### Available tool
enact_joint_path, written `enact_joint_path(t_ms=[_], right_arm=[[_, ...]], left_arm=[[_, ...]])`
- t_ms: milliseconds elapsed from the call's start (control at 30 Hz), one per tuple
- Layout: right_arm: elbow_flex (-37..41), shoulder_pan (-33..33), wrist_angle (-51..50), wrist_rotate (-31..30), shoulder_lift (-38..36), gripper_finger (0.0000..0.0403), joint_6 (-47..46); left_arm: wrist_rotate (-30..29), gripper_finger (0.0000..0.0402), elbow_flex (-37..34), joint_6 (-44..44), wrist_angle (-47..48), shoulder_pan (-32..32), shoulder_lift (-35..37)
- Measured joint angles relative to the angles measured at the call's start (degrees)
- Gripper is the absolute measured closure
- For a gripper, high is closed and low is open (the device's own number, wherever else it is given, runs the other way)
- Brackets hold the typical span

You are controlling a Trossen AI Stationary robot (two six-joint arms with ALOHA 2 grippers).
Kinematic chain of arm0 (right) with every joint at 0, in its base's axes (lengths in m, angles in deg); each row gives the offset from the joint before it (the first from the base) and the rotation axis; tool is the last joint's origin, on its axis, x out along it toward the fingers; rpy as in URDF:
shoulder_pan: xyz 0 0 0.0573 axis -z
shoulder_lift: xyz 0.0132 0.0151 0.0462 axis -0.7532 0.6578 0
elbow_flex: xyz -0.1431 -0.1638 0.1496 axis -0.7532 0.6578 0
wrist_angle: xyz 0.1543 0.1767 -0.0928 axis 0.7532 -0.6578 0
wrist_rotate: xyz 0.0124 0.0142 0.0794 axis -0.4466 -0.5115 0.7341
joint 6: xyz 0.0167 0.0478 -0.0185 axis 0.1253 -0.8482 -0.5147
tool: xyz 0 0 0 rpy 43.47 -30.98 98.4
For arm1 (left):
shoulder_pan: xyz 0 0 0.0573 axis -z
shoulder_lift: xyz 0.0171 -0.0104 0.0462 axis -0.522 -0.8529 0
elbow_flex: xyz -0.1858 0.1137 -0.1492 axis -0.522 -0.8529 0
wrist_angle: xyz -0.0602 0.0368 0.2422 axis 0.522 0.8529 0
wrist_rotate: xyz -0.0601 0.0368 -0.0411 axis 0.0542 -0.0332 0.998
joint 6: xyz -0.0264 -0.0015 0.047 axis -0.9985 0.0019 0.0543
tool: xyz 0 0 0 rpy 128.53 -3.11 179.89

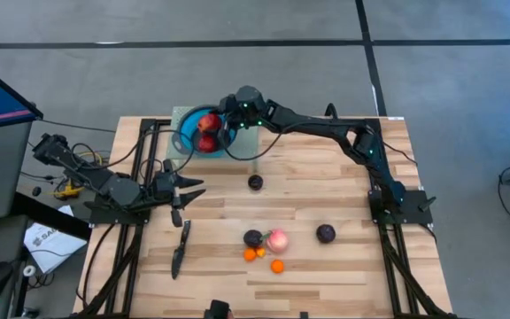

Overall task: Pick & Place Fruit
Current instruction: Put the red pomegranate into the blue strainer bowl on the shelf

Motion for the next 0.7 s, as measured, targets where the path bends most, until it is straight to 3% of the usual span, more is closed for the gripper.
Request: enact_joint_path(t_ms=[700], right_arm=[[-2.84,0.13,-6.08,-0.12,0.00,0.0004,0.92]], left_arm=[[0.02,0.0289,0.00,0.00,-0.07,0.00,0.00]])
